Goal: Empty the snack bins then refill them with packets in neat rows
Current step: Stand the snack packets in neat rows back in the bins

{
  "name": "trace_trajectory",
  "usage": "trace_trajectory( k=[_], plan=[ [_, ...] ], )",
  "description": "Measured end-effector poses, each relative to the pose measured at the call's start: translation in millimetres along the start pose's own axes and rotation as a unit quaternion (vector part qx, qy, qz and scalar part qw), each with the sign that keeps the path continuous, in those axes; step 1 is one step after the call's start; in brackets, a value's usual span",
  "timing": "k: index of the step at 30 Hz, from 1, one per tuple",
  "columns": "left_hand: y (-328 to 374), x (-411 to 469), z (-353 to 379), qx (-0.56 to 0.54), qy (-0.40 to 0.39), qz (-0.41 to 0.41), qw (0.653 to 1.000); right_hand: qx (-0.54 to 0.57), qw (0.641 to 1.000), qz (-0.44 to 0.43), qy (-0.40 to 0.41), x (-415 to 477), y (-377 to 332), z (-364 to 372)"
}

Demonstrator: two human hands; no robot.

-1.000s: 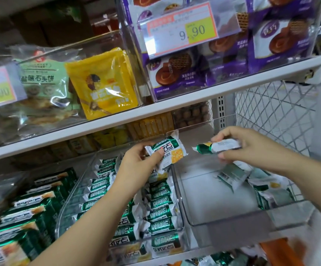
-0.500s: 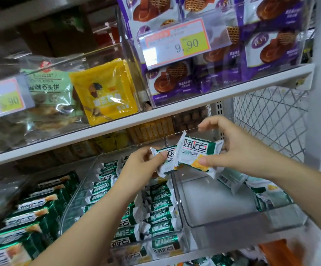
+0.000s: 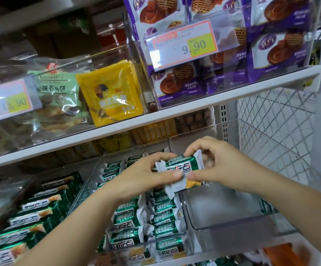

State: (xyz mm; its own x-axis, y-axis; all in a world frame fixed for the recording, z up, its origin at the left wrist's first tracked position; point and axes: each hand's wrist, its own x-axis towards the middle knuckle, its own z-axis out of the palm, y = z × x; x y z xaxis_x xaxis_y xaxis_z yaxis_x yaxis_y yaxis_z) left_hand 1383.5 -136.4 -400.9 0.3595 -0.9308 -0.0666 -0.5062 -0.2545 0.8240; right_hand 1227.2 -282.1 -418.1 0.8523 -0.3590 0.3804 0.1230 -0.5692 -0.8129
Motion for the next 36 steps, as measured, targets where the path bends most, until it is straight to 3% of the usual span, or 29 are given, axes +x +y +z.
trace_trajectory(
  k=[2,5,7,9,12,14,20,23,27,30,36],
  plan=[
    [-0.6,-0.9,-5.9,0.073,0.024,0.022,0.997,0.019,1.000,-0.002,0.008,0.4,-2.2,7.1],
    [-2.9,-3.7,-17.6,0.019,0.065,0.038,0.997,0.050,0.998,0.015,0.023,3.3,0.0,10.1],
    [-14.1,-3.5,-28.2,0.010,0.160,0.019,0.987,0.034,0.999,0.030,0.029,4.0,4.8,8.8],
    [-27.8,-1.9,-34.2,0.003,0.225,-0.011,0.974,0.002,0.999,0.041,-0.014,1.8,9.7,9.0],
    [-41.4,3.3,-26.0,0.012,0.198,-0.041,0.979,-0.058,0.987,0.061,-0.135,-3.9,13.2,18.7],
    [-48.0,7.4,-18.8,0.060,0.173,-0.062,0.981,-0.081,0.981,0.061,-0.164,-5.0,15.1,24.7],
    [-60.1,8.1,-21.3,0.115,0.101,-0.064,0.986,-0.070,0.979,0.079,-0.172,-4.1,15.8,18.9],
    [-61.2,5.7,-26.8,0.195,0.079,-0.075,0.975,-0.068,0.979,0.077,-0.174,-4.0,15.0,12.9],
    [-55.1,17.6,-19.6,0.328,0.047,-0.078,0.940,-0.082,0.990,0.095,-0.062,3.5,32.3,-17.8],
    [-53.5,27.4,-13.3,0.376,0.066,-0.061,0.922,-0.171,0.975,0.143,0.002,2.5,65.4,-46.2],
    [-56.7,31.8,-7.1,0.400,0.089,-0.057,0.910,-0.303,0.904,0.275,-0.126,-6.1,123.0,-52.0]
  ],
)
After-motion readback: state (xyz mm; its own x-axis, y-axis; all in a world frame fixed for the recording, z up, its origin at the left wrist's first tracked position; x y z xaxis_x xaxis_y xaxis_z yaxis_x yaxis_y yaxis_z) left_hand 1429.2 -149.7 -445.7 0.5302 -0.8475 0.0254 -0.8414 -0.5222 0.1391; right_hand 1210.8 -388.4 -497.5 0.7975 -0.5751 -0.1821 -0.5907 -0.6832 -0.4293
